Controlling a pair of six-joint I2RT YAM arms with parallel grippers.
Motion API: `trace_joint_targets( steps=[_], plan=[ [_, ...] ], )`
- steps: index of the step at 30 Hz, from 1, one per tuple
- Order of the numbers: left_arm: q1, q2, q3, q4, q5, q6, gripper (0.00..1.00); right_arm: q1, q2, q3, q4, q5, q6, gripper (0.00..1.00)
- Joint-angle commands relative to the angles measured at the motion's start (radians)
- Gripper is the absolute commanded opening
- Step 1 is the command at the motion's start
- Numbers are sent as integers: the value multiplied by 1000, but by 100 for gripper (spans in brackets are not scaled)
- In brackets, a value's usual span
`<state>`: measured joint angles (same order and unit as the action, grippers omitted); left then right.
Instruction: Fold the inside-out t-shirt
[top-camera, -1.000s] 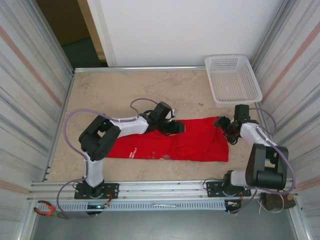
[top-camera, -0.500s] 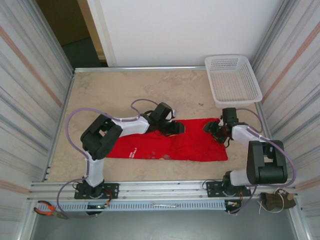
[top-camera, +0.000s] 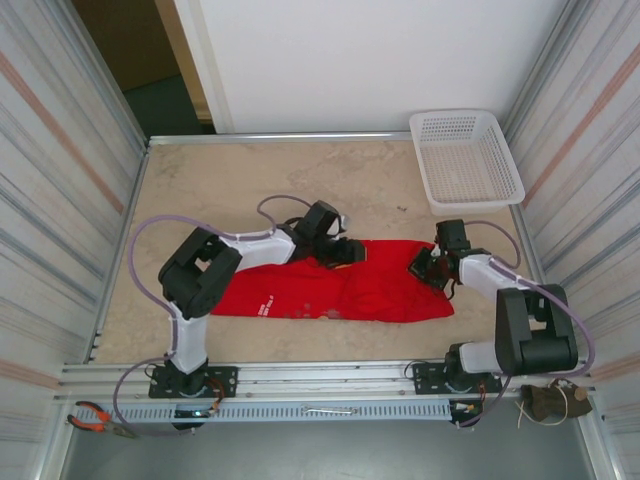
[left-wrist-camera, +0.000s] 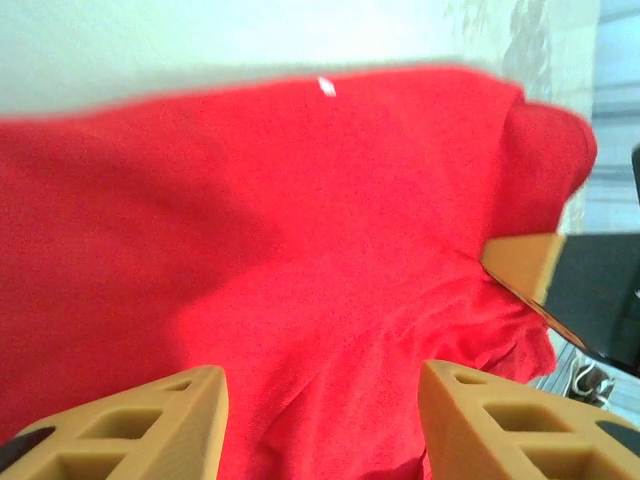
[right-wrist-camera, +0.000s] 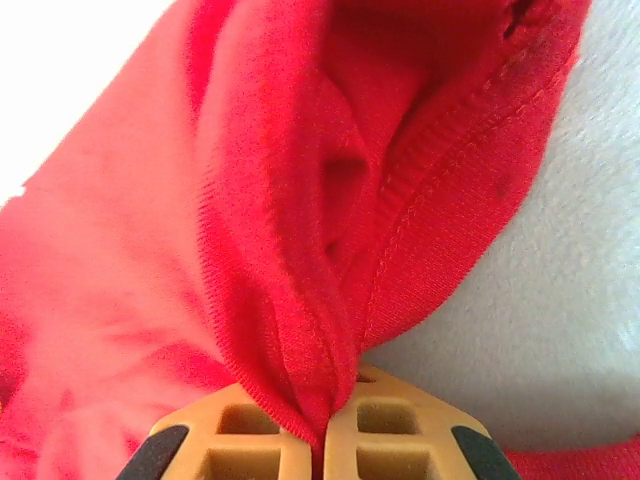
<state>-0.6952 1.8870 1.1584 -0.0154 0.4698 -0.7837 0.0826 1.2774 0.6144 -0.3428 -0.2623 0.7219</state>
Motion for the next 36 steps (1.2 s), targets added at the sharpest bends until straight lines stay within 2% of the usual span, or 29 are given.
trace_joint_targets(
  steps=[1, 5, 9, 13, 16, 20, 26, 31, 36],
  plan=[
    [63, -121, -47, -74, -17, 59, 54, -41, -102, 87, -137, 32, -41, 0],
    [88, -200, -88, -149, -31, 103, 54, -94, -178, 157, -258, 33, -93, 0],
    [88, -260, -129, -173, -34, 109, 54, -67, -196, 245, -345, 33, -110, 0],
    [106, -303, -137, -202, -48, 117, 54, 80, -188, 307, -388, 126, -48, 0],
    [160, -329, -136, -224, -46, 128, 54, 209, -167, 341, -403, 224, 41, 0],
    [272, -345, -124, -259, -10, 152, 54, 378, -95, 390, -404, 353, 177, 0],
    [431, -348, -105, -304, 42, 202, 54, 614, 113, 566, -455, 527, 319, 0],
    [532, -364, -119, -298, 98, 211, 56, 738, 293, 739, -530, 610, 390, 0],
    [612, -391, -143, -291, 137, 217, 57, 817, 459, 923, -591, 626, 426, 0]
  ],
)
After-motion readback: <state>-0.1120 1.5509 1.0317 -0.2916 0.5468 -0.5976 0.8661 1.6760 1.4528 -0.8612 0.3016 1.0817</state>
